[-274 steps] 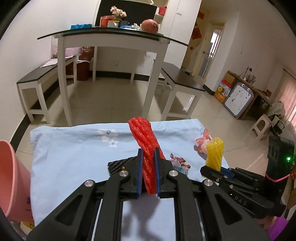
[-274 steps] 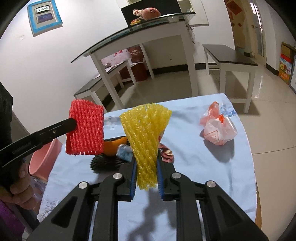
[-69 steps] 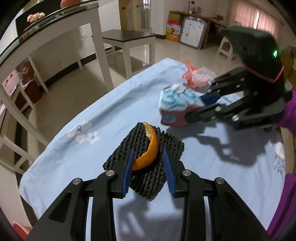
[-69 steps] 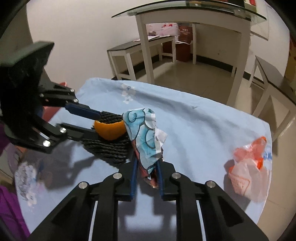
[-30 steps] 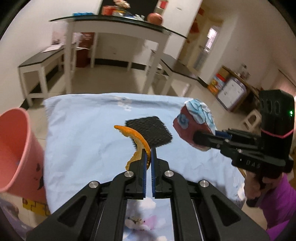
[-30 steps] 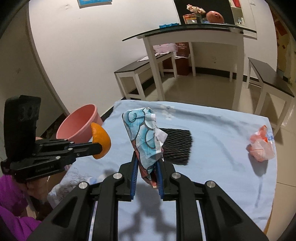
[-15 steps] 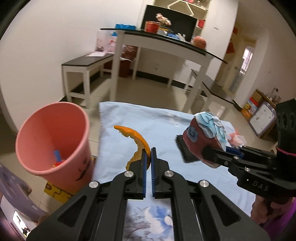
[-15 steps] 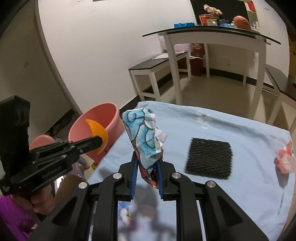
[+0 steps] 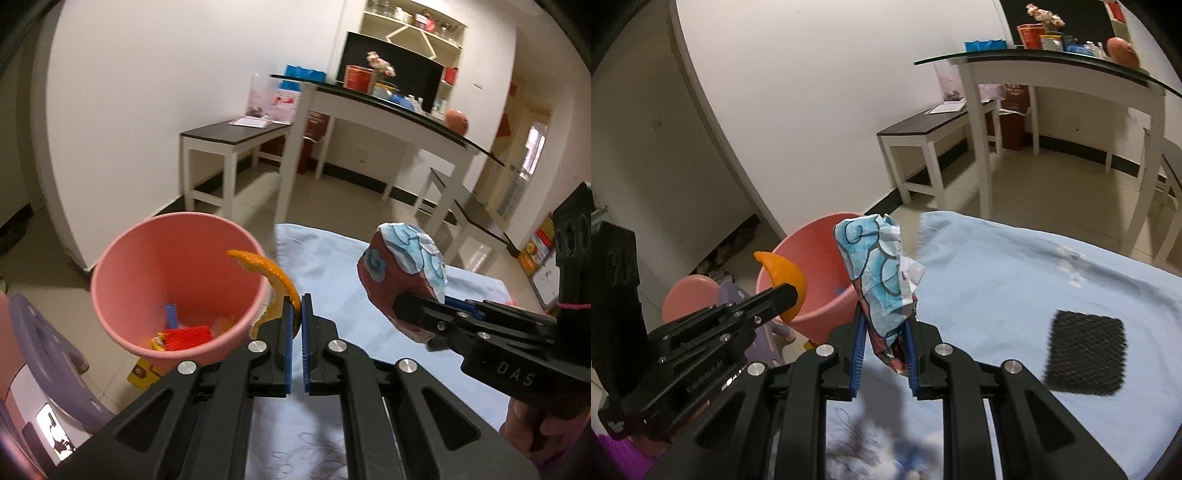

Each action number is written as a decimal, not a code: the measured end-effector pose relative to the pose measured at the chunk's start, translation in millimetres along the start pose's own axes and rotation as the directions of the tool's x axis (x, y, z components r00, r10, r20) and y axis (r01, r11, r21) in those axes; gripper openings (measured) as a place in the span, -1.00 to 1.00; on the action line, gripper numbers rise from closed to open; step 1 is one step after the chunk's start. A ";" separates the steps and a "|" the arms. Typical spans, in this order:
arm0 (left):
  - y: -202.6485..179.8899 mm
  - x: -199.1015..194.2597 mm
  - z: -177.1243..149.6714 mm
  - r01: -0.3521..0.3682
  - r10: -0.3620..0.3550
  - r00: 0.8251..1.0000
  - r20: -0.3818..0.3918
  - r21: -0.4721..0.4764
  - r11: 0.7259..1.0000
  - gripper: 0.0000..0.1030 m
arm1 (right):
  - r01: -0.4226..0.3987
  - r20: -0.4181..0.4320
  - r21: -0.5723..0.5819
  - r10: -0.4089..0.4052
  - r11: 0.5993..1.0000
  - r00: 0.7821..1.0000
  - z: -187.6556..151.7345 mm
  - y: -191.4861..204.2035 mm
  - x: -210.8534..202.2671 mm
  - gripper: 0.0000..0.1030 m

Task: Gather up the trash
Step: 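Carry the orange peel and wrapper over the pink bin and release both, then move both grippers back over the table toward the black mesh pad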

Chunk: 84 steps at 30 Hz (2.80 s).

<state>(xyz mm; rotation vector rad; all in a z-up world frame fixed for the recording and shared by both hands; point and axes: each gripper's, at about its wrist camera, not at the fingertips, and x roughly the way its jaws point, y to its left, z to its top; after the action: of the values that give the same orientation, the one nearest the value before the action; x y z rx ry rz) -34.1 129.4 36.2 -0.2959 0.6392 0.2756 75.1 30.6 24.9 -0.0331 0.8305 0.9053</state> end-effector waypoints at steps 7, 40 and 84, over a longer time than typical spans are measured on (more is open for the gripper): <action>33.0 3.4 5.8 -0.069 0.069 0.998 0.008 -0.054 0.996 -0.93 | -0.029 -0.017 -0.026 0.028 0.999 0.999 13.9 30.1 31.8 -0.65; 126.7 48.2 8.7 -0.192 0.188 0.981 -0.040 -0.170 0.967 -0.93 | -0.039 -0.123 -0.058 0.032 0.998 0.992 25.7 75.6 136.6 -0.64; 76.8 16.2 21.0 -0.153 0.154 0.988 0.024 -0.047 0.987 -0.35 | 0.018 0.017 -0.054 -0.017 0.998 1.000 16.0 40.2 47.4 0.02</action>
<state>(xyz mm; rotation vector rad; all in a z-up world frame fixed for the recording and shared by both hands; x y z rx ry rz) -36.4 210.2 28.0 -0.2855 0.6305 0.4418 72.6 94.3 17.6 -0.0793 0.7894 0.9104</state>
